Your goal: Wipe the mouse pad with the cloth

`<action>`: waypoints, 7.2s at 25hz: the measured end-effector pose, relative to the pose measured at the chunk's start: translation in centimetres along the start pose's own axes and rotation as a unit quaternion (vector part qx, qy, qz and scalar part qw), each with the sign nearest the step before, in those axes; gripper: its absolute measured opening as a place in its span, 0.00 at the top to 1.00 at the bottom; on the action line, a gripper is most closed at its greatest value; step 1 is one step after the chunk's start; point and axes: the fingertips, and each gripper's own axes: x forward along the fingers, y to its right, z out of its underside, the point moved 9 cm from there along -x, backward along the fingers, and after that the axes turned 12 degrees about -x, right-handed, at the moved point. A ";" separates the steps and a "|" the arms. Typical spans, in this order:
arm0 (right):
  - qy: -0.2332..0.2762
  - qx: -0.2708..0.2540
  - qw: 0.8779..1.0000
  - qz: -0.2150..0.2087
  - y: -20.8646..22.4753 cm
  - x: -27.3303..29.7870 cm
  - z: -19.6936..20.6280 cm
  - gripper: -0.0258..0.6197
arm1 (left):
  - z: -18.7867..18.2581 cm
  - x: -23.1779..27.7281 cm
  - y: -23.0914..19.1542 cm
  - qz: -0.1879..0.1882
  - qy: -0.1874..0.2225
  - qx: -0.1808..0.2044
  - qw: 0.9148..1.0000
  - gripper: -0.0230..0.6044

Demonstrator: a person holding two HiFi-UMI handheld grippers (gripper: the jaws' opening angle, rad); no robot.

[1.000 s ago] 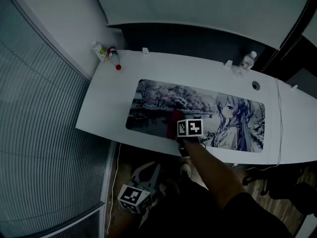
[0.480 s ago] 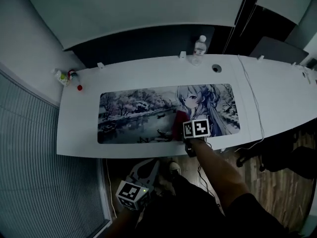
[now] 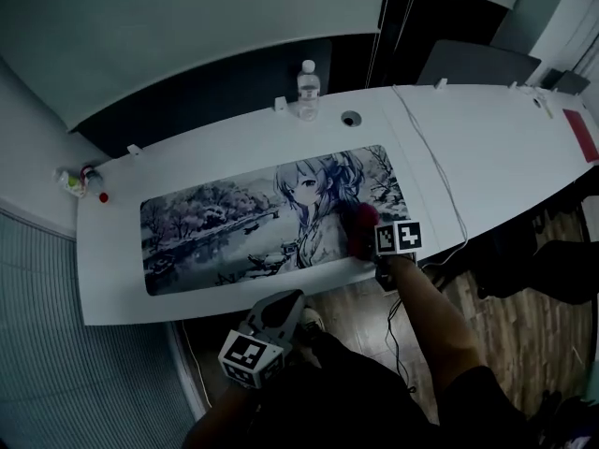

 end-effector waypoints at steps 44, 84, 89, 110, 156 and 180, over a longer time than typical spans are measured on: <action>-0.029 -0.017 0.999 0.006 6.7 -0.8 -7.9 0.79 | -3.6 0.2 -0.4 -0.043 0.025 0.021 0.999 0.96; -0.133 -0.130 0.981 -0.060 -18.2 16.8 -13.1 0.79 | -4.4 -15.3 -14.0 -0.109 0.067 -0.039 0.991 0.96; -0.144 -0.158 0.974 -0.077 -24.6 19.7 -13.0 0.79 | -4.5 -18.4 -16.6 -0.121 0.079 -0.051 0.988 0.95; -0.138 -0.208 0.955 -0.157 -45.3 27.6 -10.1 0.79 | -4.2 -26.1 -24.2 -0.127 0.071 -0.068 0.987 0.96; -0.122 -0.128 0.967 -0.182 -41.7 30.4 -16.2 0.79 | -8.7 -20.2 -25.9 -0.086 0.032 -0.046 0.995 0.96; -0.118 -0.068 0.978 -0.157 -13.4 19.5 -17.7 0.79 | -8.7 -1.2 -14.5 -0.037 -0.004 -0.024 0.999 0.96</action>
